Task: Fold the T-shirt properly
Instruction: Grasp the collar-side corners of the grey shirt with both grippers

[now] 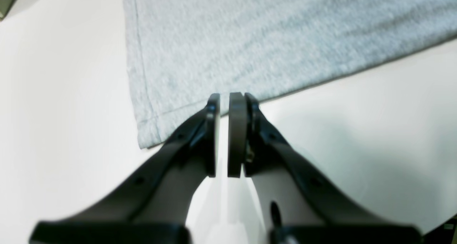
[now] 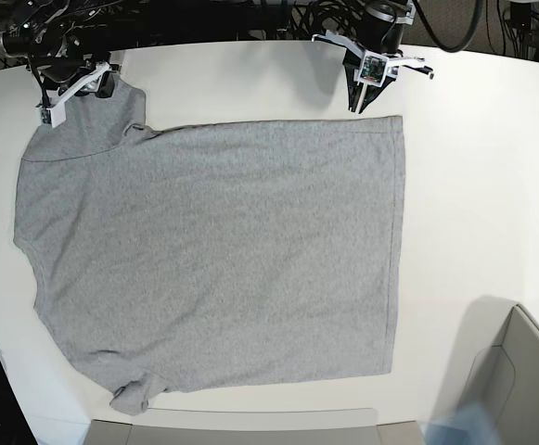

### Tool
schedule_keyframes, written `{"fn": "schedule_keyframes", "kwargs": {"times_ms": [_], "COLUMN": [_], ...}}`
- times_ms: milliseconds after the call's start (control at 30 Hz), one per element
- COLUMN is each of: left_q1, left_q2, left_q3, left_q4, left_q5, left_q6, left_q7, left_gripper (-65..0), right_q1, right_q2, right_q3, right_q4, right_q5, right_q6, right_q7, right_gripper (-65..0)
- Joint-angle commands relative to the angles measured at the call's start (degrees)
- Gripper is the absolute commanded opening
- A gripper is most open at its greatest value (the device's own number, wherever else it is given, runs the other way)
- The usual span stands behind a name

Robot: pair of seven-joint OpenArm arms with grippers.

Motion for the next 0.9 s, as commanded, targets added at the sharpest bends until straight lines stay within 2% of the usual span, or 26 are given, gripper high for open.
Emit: {"fn": "schedule_keyframes", "kwargs": {"times_ms": [0,200,433,767,867], "left_q1": [0.3,0.3,0.3,0.3,0.3], "left_q2": [-0.2,-0.2,-0.2,-0.2,-0.2], "left_q3": [0.1,0.1,-0.1,0.0,0.0], "left_q4": [1.1,1.1,1.0,1.0,1.0], "left_q5": [-0.2,-0.2,-0.2,-0.2,-0.2], "left_q6": [0.3,0.3,0.3,0.3,0.3], "left_q7": [-1.7,-1.7,-1.7,-1.7,-1.7], "left_gripper": [-59.3,-59.3,-59.3,-59.3,-59.3], "right_q1": [-0.2,-0.4,1.0,2.1,3.6], "right_q2": [0.9,0.9,0.9,1.0,1.0], "right_q3": [1.9,3.5,11.7,11.8,11.8], "right_q4": [0.1,-3.4,0.6,2.0,1.9], "right_q5": [0.1,0.1,0.1,-0.3,-2.1], "right_q6": [0.6,0.6,0.6,0.6,0.6], "right_q7": [0.2,0.2,0.2,0.2,0.2], "right_gripper": [-38.1,-38.1,-38.1,-38.1,-38.1]}}
